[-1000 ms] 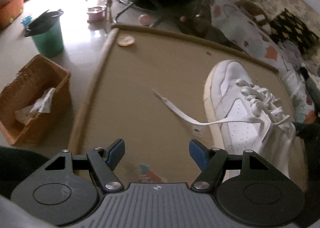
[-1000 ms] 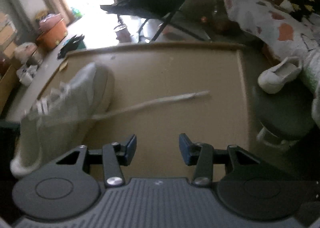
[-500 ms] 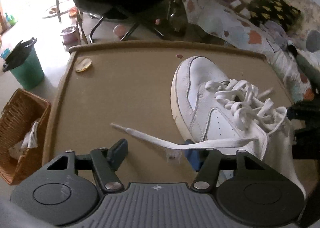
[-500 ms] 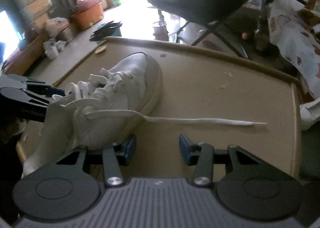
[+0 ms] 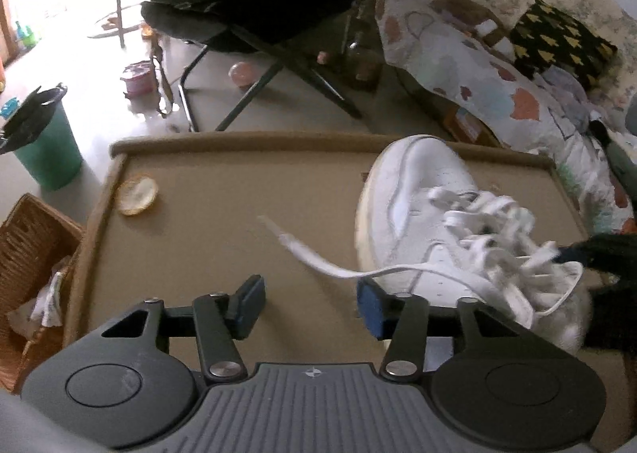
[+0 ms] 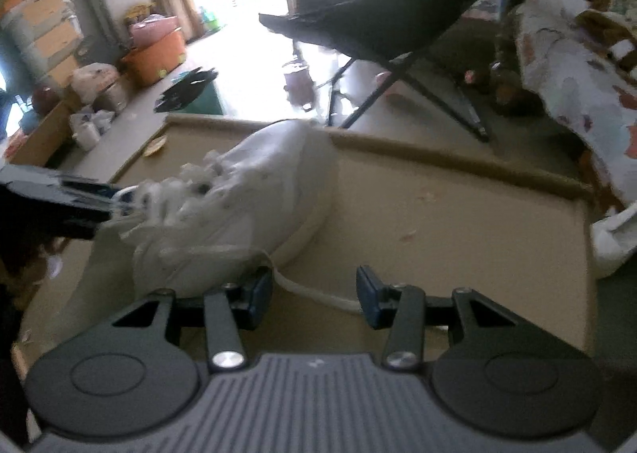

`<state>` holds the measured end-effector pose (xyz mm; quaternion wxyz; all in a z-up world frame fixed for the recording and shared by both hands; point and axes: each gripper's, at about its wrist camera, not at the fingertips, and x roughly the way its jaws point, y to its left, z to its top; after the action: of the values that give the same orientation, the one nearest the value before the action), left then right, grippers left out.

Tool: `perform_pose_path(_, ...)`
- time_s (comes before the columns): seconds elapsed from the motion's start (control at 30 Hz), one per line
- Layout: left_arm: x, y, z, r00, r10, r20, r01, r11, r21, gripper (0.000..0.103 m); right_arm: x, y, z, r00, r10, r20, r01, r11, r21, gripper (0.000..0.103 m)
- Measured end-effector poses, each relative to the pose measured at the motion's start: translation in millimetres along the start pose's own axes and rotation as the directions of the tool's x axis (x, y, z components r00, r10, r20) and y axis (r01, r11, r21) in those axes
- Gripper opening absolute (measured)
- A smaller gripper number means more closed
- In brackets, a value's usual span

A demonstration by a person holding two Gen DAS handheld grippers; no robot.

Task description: Lace up shoes with both hands

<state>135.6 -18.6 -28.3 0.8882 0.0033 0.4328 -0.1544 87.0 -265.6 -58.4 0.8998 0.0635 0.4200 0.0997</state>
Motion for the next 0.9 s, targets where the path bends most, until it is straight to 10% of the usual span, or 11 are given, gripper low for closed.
perform_pose_path(0.13,-15,17,-13,0.998,-0.034,0.049,0.034,0.999,-0.007,0.070,-22,-13,-7,0.996,0.074,0.047,-0.075,0.997,0.028,0.047)
perform_pose_path(0.37,-15,24,-41,0.990,-0.036,0.138,0.036,0.999,0.002,0.071,-28,-20,-39,0.993,0.111,-0.025,-0.112,0.994,-0.003,0.048)
perform_pose_path(0.6,-5,17,-50,0.971,-0.061,0.232,0.059,0.998,0.016,0.077,-22,-10,-47,0.991,0.103,0.084,-0.094,0.990,-0.108,0.055)
perform_pose_path(0.9,-6,14,-62,0.953,-0.075,0.294,0.063,0.997,0.052,0.084,-15,16,-64,0.986,0.103,0.135,-0.054,0.944,-0.325,0.093)
